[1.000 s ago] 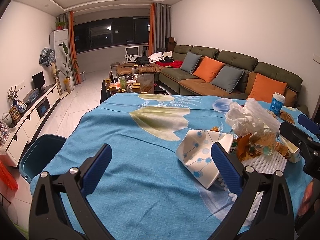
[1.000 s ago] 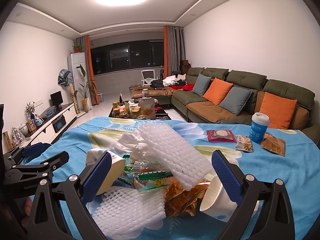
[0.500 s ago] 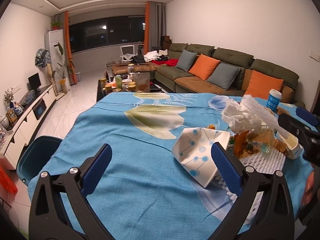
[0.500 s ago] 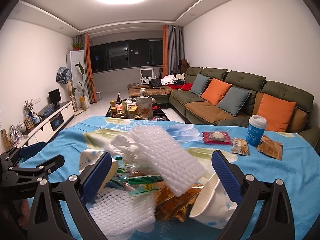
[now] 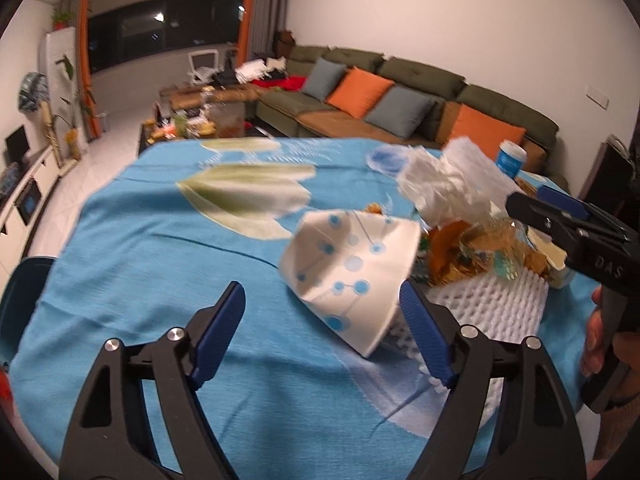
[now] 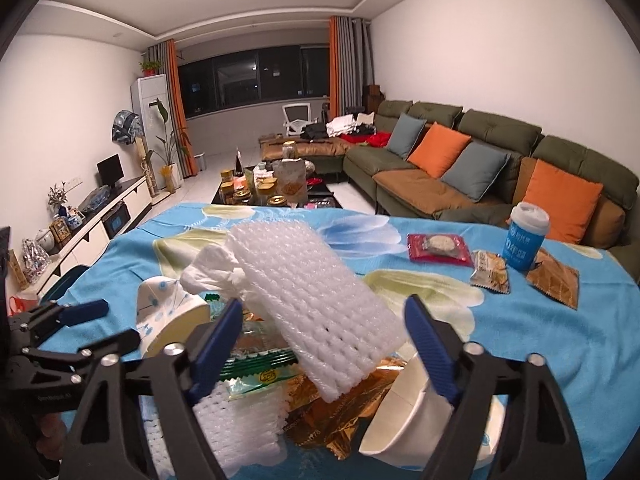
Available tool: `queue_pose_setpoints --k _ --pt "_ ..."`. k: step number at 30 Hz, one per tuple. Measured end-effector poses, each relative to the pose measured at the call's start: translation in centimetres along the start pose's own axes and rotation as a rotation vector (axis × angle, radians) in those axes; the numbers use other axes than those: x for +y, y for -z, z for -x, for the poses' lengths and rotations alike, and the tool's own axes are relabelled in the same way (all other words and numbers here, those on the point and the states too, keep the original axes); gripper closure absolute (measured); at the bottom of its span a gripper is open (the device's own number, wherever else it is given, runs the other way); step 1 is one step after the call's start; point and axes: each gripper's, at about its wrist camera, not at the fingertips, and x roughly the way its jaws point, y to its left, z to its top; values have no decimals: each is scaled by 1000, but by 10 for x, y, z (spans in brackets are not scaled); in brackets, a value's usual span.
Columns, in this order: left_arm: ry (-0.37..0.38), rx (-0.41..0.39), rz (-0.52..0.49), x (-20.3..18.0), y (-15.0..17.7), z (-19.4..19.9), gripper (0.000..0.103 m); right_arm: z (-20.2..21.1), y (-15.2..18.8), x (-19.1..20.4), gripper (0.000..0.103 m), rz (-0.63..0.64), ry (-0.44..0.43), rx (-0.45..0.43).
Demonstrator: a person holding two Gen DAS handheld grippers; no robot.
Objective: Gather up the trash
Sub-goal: 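Grasp the white dotted paper cup with the left tool while the right tool grasps a white foam net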
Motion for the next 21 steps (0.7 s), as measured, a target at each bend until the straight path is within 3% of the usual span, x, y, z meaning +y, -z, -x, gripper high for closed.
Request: queue_pose_setpoints --k 4,7,14,18,21 --pt "10 -5 -38 -11 1 -6 25 -1 1 -4 51 -19 -32 20" --pt "10 15 -70 -21 0 -11 31 0 1 -5 65 -19 -45 28" --pt "-7 52 -79 -22 0 -18 64 -5 3 -7 89 -19 -70 59" --pt "0 51 -74 -17 1 -14 87 -1 1 -7 93 -10 -78 46" --pt "-2 46 -70 -13 2 -11 93 5 -4 -6 93 -4 -82 25"
